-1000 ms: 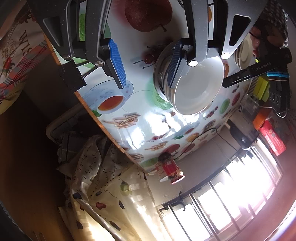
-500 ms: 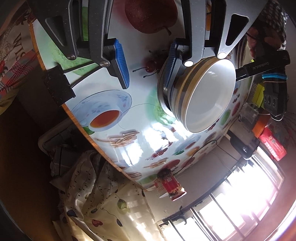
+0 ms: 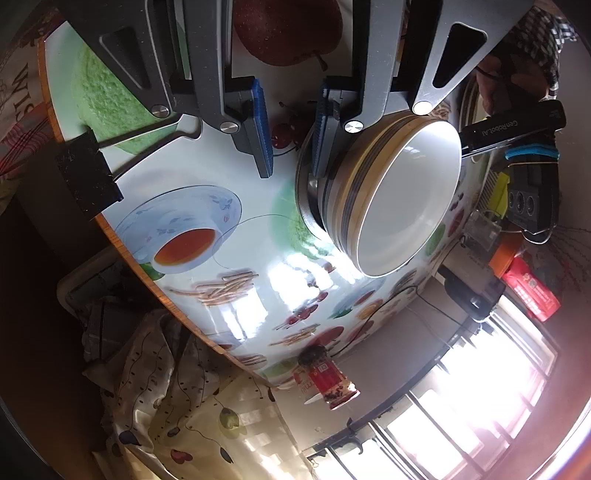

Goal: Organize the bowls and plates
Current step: 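Close both grippers on the rim of the nested steel bowl stack, then lift the nested bowl stack with both grippers and carry it toward the cream plates, then lower the nested bowls onto the cream plate stack with both grippers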

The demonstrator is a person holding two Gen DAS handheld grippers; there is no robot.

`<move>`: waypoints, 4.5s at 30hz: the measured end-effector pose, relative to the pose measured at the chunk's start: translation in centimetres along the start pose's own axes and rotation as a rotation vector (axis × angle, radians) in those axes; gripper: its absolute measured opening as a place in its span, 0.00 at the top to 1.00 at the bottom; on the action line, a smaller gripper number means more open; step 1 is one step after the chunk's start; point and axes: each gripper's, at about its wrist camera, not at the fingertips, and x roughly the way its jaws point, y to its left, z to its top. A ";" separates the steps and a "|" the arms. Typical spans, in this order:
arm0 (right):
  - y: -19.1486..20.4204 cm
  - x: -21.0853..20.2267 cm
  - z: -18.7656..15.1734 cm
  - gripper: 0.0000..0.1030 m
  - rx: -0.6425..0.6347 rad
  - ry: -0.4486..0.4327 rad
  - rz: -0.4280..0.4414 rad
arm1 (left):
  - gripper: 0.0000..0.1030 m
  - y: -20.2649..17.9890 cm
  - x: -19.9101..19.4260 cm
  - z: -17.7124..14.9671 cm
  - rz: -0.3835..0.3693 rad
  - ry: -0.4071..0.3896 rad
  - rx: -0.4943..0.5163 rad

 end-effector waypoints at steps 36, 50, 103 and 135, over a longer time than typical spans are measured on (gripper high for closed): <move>-0.7 0.3 -0.2 0.90 0.063 0.006 0.163 | 0.89 0.6 -0.5 -0.2 -0.071 -0.044 -0.009; 2.2 -0.1 0.4 0.90 0.008 -0.010 0.191 | 0.88 1.4 -3.5 -0.6 -0.064 -0.105 -0.011; 19.2 6.7 -2.2 0.90 -0.244 0.160 0.404 | 0.89 13.1 -17.7 -8.7 0.133 -0.306 -0.242; 24.8 11.6 -4.8 0.90 -0.329 0.284 0.439 | 0.89 18.3 -19.4 -13.2 0.206 -0.306 -0.366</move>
